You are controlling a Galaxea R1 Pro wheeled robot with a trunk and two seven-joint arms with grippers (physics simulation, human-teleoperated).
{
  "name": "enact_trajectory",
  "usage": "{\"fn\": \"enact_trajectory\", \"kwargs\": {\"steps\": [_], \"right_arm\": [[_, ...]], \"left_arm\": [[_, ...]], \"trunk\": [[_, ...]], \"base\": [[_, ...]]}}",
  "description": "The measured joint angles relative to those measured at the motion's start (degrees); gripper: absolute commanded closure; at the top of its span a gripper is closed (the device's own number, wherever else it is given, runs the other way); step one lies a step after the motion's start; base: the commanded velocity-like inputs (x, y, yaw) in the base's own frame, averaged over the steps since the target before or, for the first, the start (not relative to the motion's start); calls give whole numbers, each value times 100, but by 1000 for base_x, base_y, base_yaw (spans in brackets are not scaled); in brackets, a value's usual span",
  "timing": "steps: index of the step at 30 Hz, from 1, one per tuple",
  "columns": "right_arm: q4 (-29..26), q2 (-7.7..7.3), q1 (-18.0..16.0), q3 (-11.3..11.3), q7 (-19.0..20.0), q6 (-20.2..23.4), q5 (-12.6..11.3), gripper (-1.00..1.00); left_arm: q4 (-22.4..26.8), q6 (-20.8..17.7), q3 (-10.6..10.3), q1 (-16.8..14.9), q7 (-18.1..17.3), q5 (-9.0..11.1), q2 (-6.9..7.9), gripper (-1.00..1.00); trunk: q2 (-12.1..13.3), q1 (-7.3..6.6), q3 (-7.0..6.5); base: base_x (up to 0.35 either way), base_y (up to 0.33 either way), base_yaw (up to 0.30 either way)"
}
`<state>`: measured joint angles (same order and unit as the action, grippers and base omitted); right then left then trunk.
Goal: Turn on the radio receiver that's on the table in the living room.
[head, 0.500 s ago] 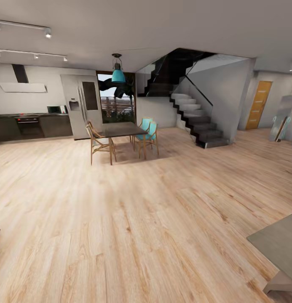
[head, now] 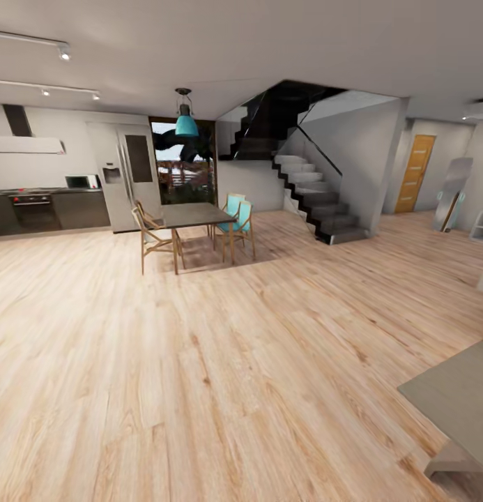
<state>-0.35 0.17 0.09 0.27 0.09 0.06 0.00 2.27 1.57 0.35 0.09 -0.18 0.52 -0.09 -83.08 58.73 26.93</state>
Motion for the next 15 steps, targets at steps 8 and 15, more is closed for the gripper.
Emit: {"fn": "enact_trajectory", "kwargs": {"steps": [8, 15], "right_arm": [[0, 0, 0, -2, -1, -38, -8, -100], [0, 0, 0, -1, -1, -41, -9, -100]], "left_arm": [[1, 1, 0, 1, 0, 1, 0, -100], [1, 1, 0, 0, 0, -1, 0, -100]], "trunk": [[0, 0, 0], [0, 0, 0]], "base": [[0, 0, -281], [0, 0, -286]]}}
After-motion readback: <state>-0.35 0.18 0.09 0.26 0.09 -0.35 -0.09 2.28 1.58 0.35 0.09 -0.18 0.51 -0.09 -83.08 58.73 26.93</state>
